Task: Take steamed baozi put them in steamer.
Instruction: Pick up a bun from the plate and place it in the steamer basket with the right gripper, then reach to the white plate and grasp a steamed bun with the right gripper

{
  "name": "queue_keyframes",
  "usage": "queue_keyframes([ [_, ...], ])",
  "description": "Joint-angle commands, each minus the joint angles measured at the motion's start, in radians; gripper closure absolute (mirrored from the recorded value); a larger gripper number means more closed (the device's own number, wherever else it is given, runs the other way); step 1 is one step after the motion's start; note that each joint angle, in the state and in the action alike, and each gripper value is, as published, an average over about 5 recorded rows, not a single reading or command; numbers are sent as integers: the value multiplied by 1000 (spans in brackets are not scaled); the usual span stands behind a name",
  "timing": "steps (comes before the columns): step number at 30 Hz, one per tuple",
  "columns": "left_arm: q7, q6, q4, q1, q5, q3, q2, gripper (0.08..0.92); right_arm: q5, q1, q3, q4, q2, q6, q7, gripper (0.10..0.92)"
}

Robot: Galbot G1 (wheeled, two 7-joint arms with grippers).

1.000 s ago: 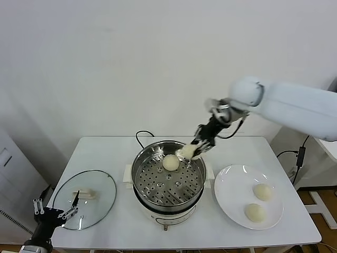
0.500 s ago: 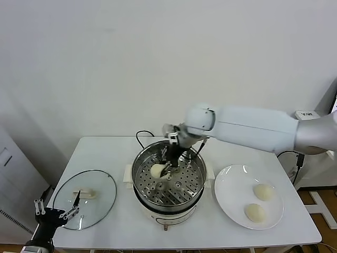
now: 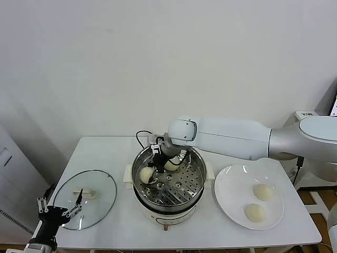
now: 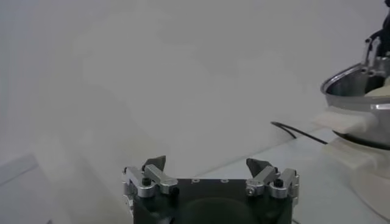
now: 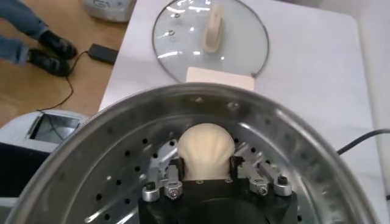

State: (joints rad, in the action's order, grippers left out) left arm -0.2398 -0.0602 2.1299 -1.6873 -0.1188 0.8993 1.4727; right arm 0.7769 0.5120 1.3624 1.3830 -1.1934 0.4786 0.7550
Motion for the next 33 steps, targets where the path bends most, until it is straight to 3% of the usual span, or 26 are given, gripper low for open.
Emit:
queue_keyframes([
  [1, 0, 1, -2, 4, -4, -6, 0, 177, -17, 47, -14, 24, 58, 10, 33, 359],
  [7, 0, 0, -9, 6, -1, -6, -7, 177, -61, 179, -25, 84, 239, -52, 213, 218],
  [12, 0, 0, -14, 13, -1, -11, -16, 177, -132, 307, -8, 39, 361, -143, 414, 203],
  [17, 1, 2, -17, 22, -4, -19, -14, 177, -317, 296, 3, -31, 501, -288, 548, 203],
  [23, 2, 2, -18, 20, -13, -22, -4, 177, -579, 89, -45, -5, 668, -408, 565, 203],
  [33, 3, 0, -13, 8, -35, -21, 7, 177, -794, -341, -303, 48, 767, -445, 561, 203],
])
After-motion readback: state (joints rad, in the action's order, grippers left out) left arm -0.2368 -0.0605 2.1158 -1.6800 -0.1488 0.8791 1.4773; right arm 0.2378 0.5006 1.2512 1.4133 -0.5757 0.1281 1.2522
